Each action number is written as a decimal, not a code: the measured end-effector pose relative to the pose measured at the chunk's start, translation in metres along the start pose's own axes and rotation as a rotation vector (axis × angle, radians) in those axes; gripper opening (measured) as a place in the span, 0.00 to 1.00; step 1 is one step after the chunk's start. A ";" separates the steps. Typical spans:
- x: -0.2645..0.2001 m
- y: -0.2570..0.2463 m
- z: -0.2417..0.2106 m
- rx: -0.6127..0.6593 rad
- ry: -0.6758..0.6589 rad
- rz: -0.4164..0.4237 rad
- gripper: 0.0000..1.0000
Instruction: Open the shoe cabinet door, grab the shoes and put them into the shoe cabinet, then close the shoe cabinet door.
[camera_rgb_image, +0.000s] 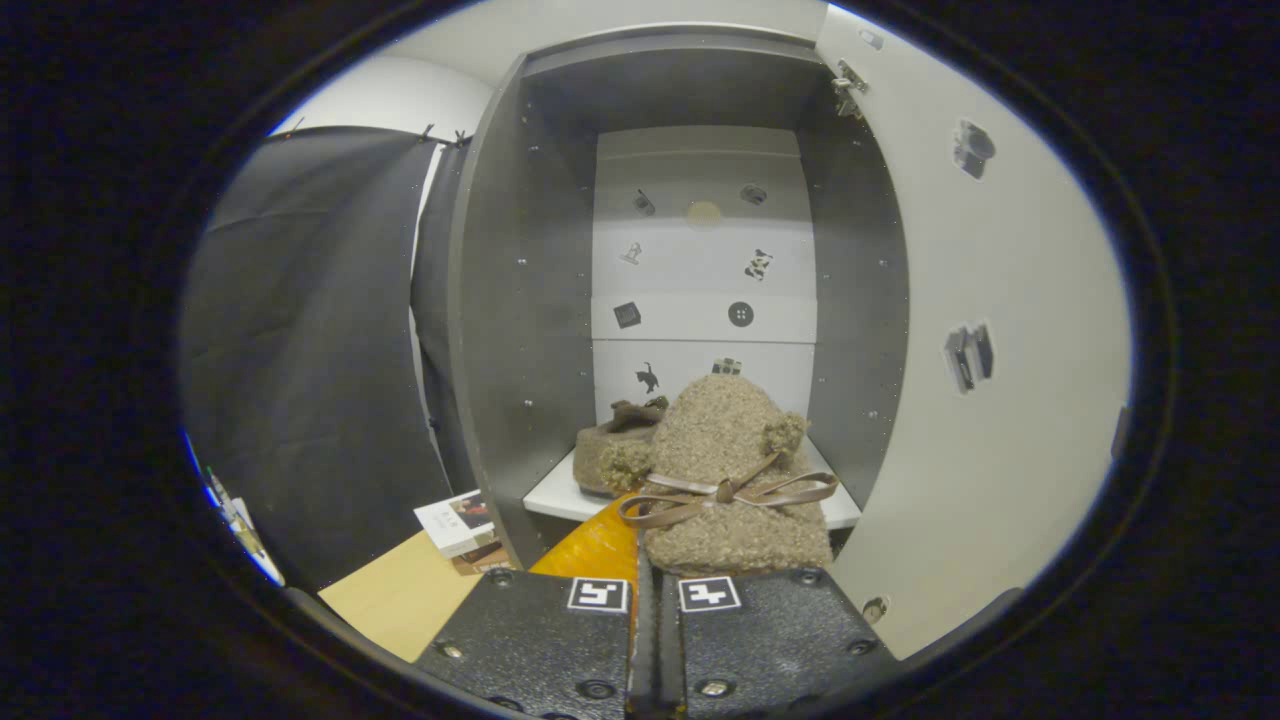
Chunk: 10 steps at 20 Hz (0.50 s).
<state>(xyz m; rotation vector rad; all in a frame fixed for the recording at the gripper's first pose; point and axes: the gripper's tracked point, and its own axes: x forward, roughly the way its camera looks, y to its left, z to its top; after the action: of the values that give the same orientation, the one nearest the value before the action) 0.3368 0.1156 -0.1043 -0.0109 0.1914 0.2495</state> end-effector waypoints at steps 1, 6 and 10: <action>0.011 -0.002 0.008 -0.001 -0.006 -0.004 0.06; 0.074 -0.014 0.038 0.005 -0.031 -0.036 0.06; 0.127 -0.024 0.047 0.009 -0.014 -0.059 0.06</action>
<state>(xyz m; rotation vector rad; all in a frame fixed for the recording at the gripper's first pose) 0.4722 0.1249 -0.0824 -0.0058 0.1784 0.1898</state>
